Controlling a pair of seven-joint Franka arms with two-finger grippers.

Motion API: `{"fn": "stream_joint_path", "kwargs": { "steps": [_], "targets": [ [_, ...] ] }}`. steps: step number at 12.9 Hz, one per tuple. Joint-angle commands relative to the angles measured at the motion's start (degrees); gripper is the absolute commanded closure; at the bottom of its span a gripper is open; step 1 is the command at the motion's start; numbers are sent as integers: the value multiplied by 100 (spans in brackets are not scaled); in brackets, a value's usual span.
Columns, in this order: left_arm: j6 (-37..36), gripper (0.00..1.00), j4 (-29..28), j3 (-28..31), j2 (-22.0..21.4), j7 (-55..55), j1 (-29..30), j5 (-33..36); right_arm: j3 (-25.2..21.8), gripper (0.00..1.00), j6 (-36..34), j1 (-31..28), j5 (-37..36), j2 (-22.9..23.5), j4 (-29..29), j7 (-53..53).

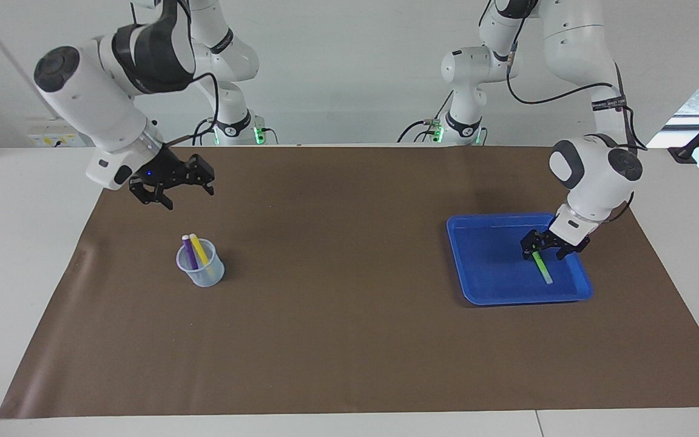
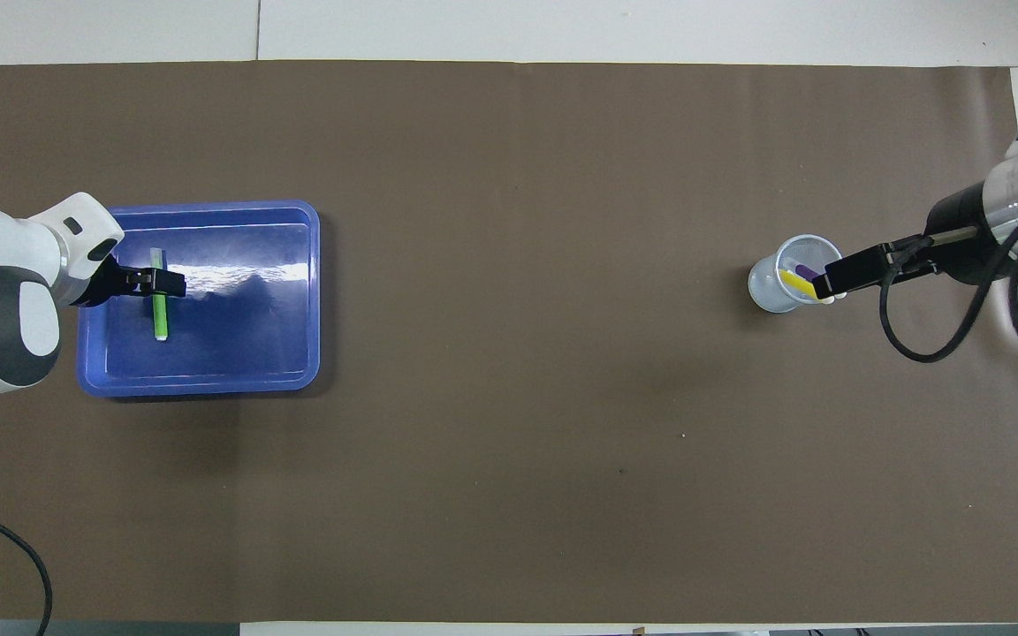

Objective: Transfer and insert pens with both arms
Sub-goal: 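Grasp the green pen with the left gripper while the right gripper withdraws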

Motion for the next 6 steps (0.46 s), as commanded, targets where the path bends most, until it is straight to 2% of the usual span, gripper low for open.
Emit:
{"fn": "stream_joint_path", "kwargs": {
  "steps": [1,3,4,5,6],
  "targets": [
    [175,0,-108,-33,96,-319,46,178,51,0,-397,47,926,-424,-103,1204],
    [228,2,-144,-33,149,-523,38,187,43,0,-75,319,1586,-590,-488,1944],
    [228,24,-135,-33,149,-750,11,187,51,0,301,337,1981,-687,-742,2217],
    [228,76,-118,-33,158,-1022,-32,187,60,0,627,416,2315,-732,-875,2455],
    [245,100,-118,-42,158,-1190,-50,187,69,0,1057,669,2414,-767,-1024,2770]
  ]
}}
